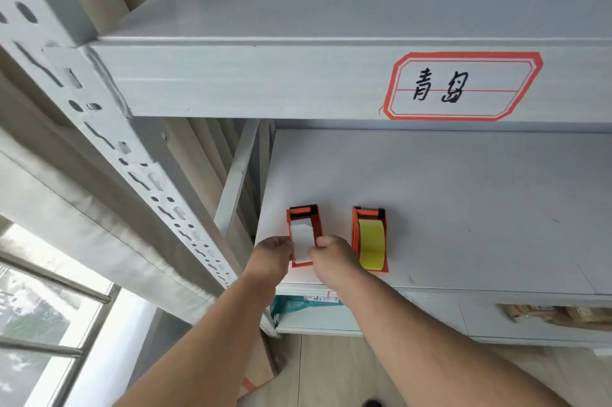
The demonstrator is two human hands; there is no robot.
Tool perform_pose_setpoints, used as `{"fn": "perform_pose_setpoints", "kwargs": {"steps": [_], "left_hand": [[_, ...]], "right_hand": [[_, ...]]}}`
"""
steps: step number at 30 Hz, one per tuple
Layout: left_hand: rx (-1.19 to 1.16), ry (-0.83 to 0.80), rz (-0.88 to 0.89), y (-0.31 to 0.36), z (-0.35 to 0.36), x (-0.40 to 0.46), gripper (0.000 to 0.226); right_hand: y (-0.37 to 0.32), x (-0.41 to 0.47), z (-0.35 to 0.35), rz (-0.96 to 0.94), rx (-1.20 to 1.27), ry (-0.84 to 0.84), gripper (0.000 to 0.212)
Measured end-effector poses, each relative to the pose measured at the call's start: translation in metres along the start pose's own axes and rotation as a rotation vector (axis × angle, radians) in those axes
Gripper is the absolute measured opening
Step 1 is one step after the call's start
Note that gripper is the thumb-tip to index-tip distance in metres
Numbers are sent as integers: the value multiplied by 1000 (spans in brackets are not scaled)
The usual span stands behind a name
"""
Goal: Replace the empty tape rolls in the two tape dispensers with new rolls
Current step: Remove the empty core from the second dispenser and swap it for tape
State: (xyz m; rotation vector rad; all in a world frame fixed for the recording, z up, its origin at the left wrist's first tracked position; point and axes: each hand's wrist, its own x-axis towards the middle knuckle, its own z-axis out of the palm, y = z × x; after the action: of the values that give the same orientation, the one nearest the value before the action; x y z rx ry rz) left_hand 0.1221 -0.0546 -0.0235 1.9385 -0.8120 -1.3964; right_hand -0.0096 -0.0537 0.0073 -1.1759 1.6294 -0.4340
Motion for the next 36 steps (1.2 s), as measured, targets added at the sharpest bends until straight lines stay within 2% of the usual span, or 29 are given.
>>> {"fn": "perform_pose_setpoints", "kwargs": {"steps": [6,11,14,17,20,24,29,36], "left_hand": [[13,-31,82,-3,-5,6,25],[-11,-33,158,6,-11,3,27],[-37,-25,205,5,-14,1,28],[-56,25,273,5,-16,-5,28],[-43,66,343,6,-19,-11,27],[-36,89,369,3,-20,-8,24],[-33,92,357,-2,-19,-2,26],[13,55,303,-3,-10,3,29]], "right_hand": [[-2,7,12,7,17,138,24],[-11,7,6,-45,70,142,3],[-13,3,3,-62,81,148,15],[-15,-1,-1,-53,136,155,2],[-15,-6,-9,-73,154,148,13],[-17,-8,-19,-54,146,182,11],[-19,-10,-25,-30,340,308,22],[-19,-28,-29,-43,412,327,21]]}}
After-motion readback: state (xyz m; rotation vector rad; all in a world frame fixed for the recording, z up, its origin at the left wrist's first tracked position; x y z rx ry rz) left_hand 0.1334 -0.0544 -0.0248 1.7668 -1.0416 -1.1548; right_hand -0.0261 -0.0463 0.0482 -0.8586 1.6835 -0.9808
